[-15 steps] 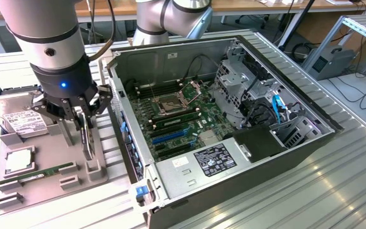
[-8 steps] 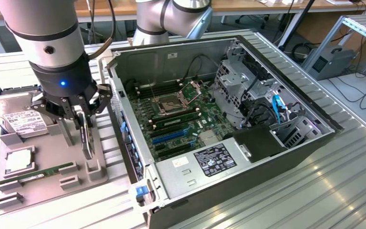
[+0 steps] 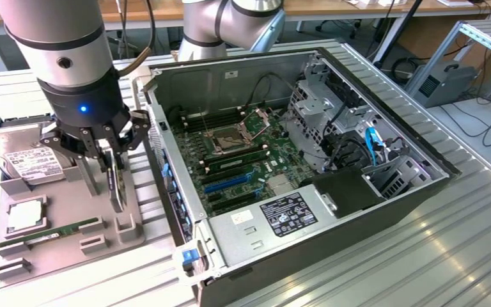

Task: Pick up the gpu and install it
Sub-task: 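Pick up the gpu and move the gpu toward the slot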

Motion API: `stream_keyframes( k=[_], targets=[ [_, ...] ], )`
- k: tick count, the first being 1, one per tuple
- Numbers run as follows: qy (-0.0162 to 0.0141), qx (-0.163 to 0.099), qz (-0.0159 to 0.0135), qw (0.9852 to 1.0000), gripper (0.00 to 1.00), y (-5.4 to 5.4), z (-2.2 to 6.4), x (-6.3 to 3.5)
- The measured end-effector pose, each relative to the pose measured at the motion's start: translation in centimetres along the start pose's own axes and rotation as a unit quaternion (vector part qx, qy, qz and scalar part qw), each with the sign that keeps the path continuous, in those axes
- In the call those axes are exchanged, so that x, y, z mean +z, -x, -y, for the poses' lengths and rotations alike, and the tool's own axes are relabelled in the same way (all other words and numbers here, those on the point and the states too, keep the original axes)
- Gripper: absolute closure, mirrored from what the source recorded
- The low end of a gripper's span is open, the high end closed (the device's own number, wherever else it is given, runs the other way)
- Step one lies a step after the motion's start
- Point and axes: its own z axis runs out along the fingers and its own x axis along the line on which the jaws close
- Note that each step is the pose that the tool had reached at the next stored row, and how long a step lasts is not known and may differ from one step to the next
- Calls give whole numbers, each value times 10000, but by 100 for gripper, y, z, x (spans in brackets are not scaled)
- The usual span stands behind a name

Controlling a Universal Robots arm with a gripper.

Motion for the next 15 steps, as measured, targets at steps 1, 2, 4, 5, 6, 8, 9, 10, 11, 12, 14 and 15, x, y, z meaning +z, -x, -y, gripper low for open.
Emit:
stream_keyframes(
  k=[1, 2, 4, 5, 6, 8, 9, 10, 11, 12, 14, 15],
  targets=[
    [0, 0, 0, 10000, 73, 0, 0, -4],
    [0, 0, 0, 10000, 73, 0, 0, -10],
    [0, 0, 0, 10000, 73, 0, -1, -19],
    [0, 0, 0, 10000, 73, 0, -1, -25],
    [0, 0, 0, 10000, 73, 0, -1, -29],
    [0, 0, 0, 10000, 73, 1, -2, -38],
    [0, 0, 0, 10000, 73, 1, -2, -42],
    [-1, 0, 0, 10000, 73, 1, -2, -50],
    [0, 0, 0, 10000, 73, 1, -2, -54],
    [0, 0, 0, 10000, 73, 1, -2, -56],
    [0, 0, 0, 10000, 73, 1, -3, -65],
    [0, 0, 0, 10000, 73, 2, -3, -70]
  ],
)
